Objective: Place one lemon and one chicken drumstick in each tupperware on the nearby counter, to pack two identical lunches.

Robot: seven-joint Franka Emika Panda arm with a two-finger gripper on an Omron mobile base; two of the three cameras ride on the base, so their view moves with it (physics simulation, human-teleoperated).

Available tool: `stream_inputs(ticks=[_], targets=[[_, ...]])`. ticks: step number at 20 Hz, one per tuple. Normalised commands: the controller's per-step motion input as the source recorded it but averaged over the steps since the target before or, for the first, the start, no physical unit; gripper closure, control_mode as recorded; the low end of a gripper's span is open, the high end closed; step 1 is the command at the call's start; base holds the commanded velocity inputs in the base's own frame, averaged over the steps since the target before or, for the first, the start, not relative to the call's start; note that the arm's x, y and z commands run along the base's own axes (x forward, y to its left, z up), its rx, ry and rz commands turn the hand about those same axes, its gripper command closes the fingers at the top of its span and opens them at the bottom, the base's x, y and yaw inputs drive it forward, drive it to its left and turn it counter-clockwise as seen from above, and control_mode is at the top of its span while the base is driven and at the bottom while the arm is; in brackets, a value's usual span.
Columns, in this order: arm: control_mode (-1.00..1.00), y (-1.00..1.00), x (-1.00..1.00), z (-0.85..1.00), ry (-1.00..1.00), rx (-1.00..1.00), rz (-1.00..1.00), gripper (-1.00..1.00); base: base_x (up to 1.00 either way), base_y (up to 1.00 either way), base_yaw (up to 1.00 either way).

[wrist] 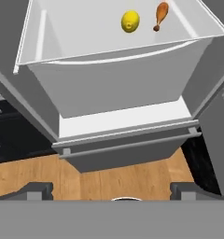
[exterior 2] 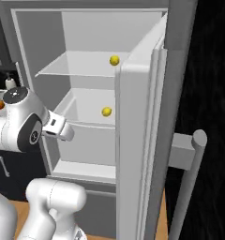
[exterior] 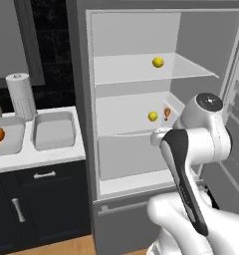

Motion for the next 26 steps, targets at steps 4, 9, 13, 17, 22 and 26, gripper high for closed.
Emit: stream_inputs(ticks=[4, 9, 13, 17, 22, 26], targets=[[1.00, 0.00, 0.00, 0.00, 0.00, 0.00, 0.00, -1.00, 0.00, -0.34, -0.20], [1.00, 0.00, 0.00, 0.00, 0.00, 0.00, 0.00, -1.00, 0.41, 0.01, -0.12], [1.00, 0.00, 0.00, 0.00, 0.00, 0.00, 0.00, -1.00, 0.46, 0.09, -0.09], [-1.00, 0.00, 0.06, -0.19, -0.04, 0.00, -0.04, -1.00, 0.12, 0.00, -0.04], [-1.00, 0.00, 0.32, -0.55, -0.04, 0.00, -0.01, -1.00, 0.00, 0.00, 0.00], [-1.00, 0.00, 0.77, -0.39, -0.06, 0.00, 0.00, -1.00, 0.00, 0.00, 0.00]])
